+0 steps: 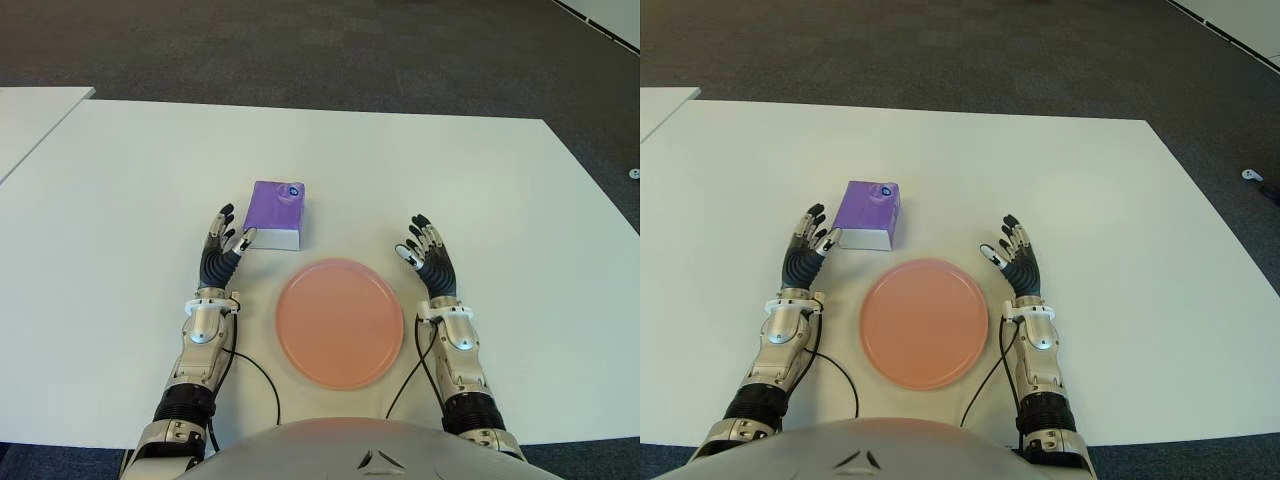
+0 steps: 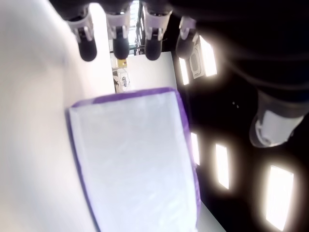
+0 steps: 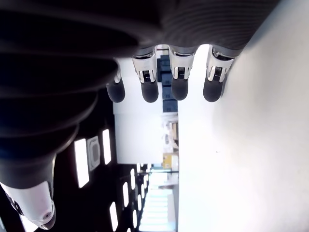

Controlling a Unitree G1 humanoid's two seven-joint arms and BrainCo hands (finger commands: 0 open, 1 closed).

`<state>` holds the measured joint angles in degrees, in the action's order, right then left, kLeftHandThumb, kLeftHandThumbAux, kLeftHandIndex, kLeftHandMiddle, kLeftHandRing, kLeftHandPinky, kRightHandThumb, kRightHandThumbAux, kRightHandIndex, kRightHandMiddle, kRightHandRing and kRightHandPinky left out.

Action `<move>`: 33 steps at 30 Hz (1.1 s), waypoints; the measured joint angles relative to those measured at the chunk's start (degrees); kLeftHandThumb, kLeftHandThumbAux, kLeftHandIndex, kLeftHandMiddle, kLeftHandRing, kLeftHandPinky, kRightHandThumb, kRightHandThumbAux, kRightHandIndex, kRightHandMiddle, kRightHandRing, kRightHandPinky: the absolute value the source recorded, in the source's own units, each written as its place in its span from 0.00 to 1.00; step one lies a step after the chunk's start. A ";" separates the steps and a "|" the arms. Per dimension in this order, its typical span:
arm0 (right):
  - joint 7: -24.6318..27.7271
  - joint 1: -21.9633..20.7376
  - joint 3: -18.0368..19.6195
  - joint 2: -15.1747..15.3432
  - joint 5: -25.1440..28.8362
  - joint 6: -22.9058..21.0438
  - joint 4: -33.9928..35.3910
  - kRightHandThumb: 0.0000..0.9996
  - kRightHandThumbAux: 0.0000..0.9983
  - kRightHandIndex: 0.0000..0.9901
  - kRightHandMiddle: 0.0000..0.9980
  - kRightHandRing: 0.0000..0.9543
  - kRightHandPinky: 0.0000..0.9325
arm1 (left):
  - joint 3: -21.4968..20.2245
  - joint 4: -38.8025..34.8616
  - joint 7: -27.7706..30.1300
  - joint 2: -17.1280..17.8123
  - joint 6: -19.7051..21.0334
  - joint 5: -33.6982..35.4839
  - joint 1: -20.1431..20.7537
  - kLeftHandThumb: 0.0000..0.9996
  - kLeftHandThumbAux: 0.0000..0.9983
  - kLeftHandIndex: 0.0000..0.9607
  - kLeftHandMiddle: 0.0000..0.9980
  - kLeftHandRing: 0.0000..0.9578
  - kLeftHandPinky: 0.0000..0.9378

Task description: Put the tissue paper into the plate.

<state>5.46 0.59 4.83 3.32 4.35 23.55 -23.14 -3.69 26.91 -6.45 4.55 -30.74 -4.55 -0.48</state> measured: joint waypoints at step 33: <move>-0.02 -2.04 0.71 0.11 0.12 3.05 -3.61 0.00 0.66 0.00 0.00 0.00 0.00 | -0.04 0.08 -0.01 -0.01 -0.45 0.06 -0.25 0.00 0.46 0.00 0.00 0.00 0.00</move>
<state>5.44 -1.45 5.55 3.43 4.47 26.60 -26.75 -3.73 26.99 -6.47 4.55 -31.20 -4.49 -0.72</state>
